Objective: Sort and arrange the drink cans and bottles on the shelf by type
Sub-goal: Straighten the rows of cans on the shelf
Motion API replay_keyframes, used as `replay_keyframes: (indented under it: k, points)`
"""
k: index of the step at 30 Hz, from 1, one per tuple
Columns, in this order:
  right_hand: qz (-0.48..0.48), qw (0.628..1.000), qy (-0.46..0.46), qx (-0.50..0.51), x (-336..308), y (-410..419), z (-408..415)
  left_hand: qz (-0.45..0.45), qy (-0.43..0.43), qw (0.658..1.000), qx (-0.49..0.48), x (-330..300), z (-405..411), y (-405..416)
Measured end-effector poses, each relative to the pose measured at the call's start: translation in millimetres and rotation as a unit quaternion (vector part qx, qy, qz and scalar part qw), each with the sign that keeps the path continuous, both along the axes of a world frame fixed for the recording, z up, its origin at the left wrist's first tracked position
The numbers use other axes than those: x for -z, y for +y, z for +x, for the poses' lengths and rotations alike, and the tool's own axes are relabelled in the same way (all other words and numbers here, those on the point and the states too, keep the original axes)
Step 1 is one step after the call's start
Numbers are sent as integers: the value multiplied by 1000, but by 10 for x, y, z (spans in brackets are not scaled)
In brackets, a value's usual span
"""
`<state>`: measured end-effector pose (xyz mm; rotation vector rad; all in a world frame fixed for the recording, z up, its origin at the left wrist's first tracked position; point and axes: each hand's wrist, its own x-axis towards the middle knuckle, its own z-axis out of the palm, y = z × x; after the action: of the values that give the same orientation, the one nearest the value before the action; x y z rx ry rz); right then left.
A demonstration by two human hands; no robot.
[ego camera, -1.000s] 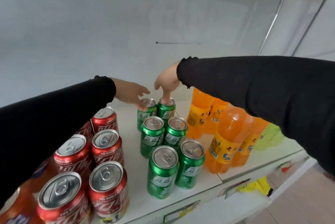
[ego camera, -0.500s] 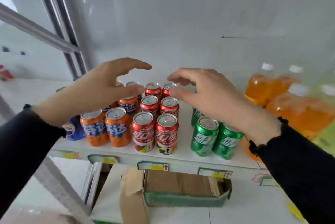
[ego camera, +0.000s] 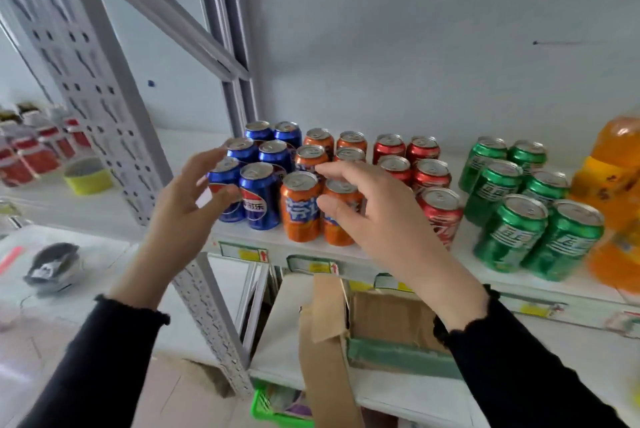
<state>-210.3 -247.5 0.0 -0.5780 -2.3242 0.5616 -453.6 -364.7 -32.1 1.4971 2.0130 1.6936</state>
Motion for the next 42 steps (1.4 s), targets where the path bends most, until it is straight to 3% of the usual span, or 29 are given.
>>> replay_keyframes:
  k: [7,16,20,27,33,35,39,42]
  points:
    - [62,994,-41,82,179,-66,-916,-44,-70,995,-54,259,-586,138]
    - [174,948,-224,142,269,141,-1551,-105,18,994,-6,309,-888,545]
    - [227,935,-224,156,383,206,-1653,-115,46,992,-2,341,-986,527]
    - [237,932,-212,173,446,175,-1664,-118,66,991,2,317,-1008,490]
    - [108,970,-94,197,80,263,-940,-37,178,983,5,30,-629,560]
    - [99,960,-122,230,-11,328,-652,-52,237,970,34,-50,-502,700]
    - [92,933,-268,221,24,425,-418,-144,357,917,101,-101,-353,923]
    - [108,920,-314,210,143,470,-416,-193,392,890,127,-38,-284,994]
